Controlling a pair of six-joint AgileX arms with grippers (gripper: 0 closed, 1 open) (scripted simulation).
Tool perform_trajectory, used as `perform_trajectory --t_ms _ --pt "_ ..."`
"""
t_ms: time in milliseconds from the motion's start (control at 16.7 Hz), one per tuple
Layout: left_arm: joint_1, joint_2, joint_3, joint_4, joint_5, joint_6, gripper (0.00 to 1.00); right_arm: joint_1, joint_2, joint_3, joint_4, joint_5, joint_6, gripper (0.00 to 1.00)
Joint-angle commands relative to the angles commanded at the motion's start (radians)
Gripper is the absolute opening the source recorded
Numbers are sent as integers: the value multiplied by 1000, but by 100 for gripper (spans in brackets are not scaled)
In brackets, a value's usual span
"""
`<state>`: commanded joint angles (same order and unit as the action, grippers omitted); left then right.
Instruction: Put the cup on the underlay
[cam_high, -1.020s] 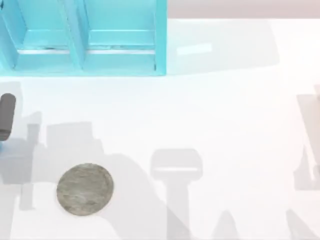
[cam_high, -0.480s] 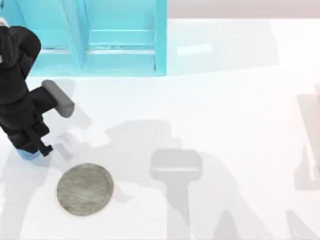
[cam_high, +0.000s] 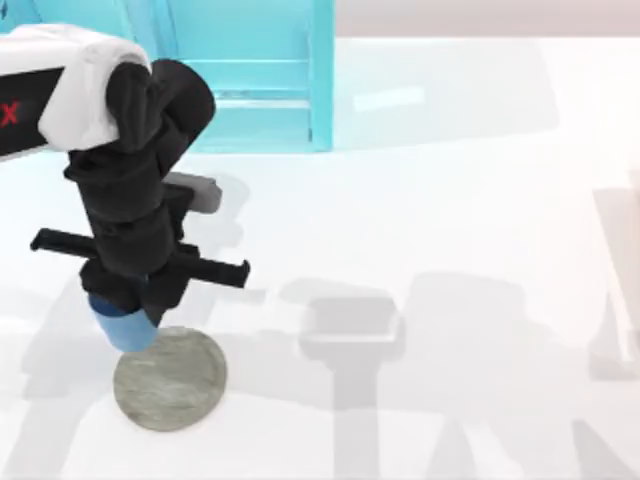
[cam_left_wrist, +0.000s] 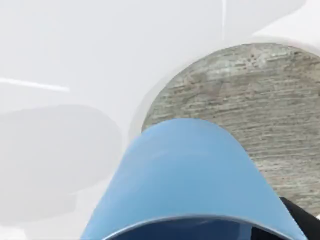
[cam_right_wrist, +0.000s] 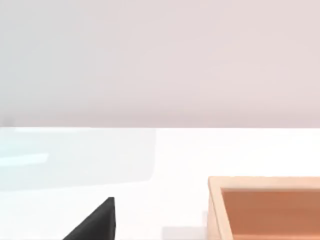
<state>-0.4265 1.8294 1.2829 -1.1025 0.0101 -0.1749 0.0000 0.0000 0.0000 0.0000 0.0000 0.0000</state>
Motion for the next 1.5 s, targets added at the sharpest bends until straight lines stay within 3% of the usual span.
perform_trajectory --t_ms 240,420,900,1260,1500 --pt "-103 -49 8 -12 -6 -272 0 0 0 0 0 0 0 100" --pt "-143 -72 13 -14 -11 -366 0 0 0 0 0 0 0 100" --pt "-141 -66 -5 4 -11 -369 0 0 0 0 0 0 0 100" --pt "-124 -22 -154 217 -11 -352 0 0 0 0 0 0 0 100" --pt "-121 -9 -176 241 -12 -349 0 0 0 0 0 0 0 100"
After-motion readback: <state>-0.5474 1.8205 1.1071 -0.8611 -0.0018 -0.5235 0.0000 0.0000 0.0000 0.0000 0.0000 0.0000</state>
